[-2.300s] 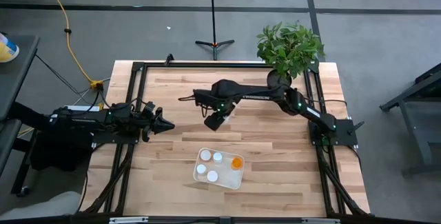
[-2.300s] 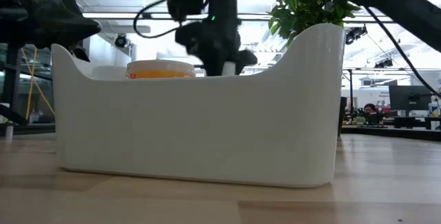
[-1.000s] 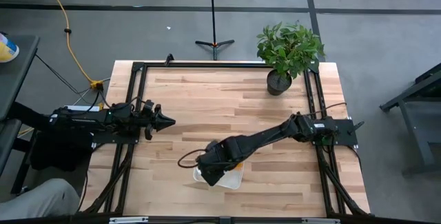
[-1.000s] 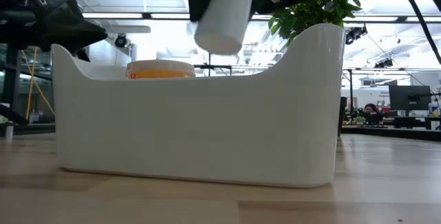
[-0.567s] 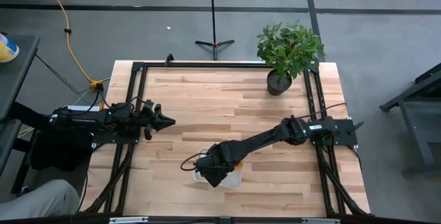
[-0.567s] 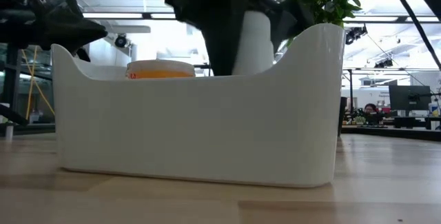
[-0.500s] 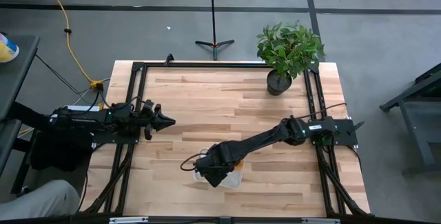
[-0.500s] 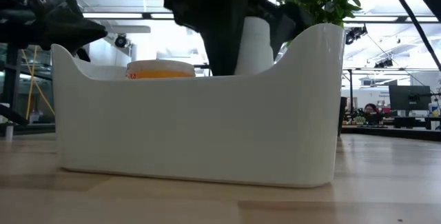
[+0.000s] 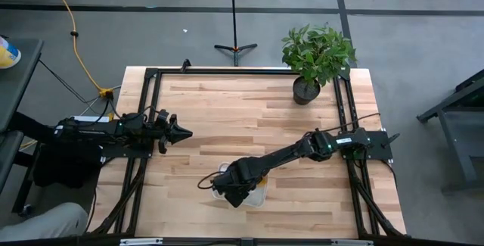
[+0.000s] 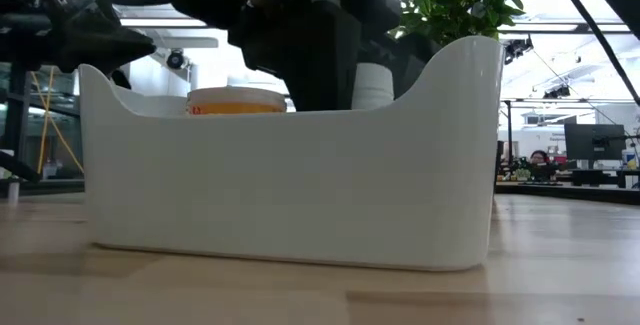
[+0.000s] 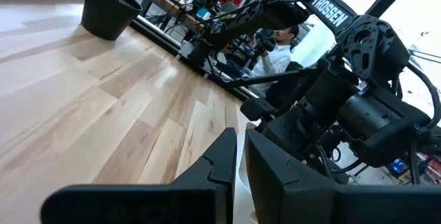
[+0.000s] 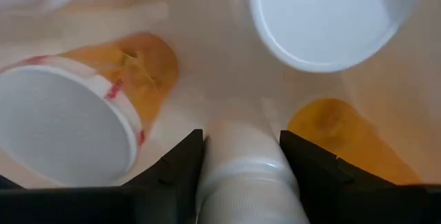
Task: Pick and place pill bottles into a basket
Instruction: Put the white medicine bottle into the container, then return to Home Position
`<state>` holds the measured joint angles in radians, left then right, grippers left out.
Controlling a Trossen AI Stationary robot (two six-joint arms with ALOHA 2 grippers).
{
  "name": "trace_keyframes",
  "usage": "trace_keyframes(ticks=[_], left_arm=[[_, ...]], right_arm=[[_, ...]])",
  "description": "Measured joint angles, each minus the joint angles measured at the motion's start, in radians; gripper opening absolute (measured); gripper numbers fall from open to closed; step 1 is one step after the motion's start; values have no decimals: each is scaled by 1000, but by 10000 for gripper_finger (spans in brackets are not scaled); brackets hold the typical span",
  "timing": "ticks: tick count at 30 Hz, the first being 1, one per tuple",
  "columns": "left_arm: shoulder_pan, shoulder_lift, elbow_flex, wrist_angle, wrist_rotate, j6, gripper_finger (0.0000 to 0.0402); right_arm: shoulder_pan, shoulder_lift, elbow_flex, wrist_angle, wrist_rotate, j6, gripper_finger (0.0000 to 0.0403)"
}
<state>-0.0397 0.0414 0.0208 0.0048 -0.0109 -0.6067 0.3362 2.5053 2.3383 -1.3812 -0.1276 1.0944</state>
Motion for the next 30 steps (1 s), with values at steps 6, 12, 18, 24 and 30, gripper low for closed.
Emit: trace_keyframes(ticks=[6,12,18,24,30], left_arm=[[0,0,0,0,0,0,67],[0,0,0,-4,0,0,67],[0,0,0,-5,0,0,67],[0,0,0,-7,0,0,67],[0,0,0,-8,0,0,67]], right_arm=[[-6,-2,0,9,18,-12,198],[-8,-3,4,10,35,-23,253],[-13,-4,5,11,8,-46,279],[-23,-23,18,21,19,-67,283],[-39,-65,19,18,38,-75,284]])
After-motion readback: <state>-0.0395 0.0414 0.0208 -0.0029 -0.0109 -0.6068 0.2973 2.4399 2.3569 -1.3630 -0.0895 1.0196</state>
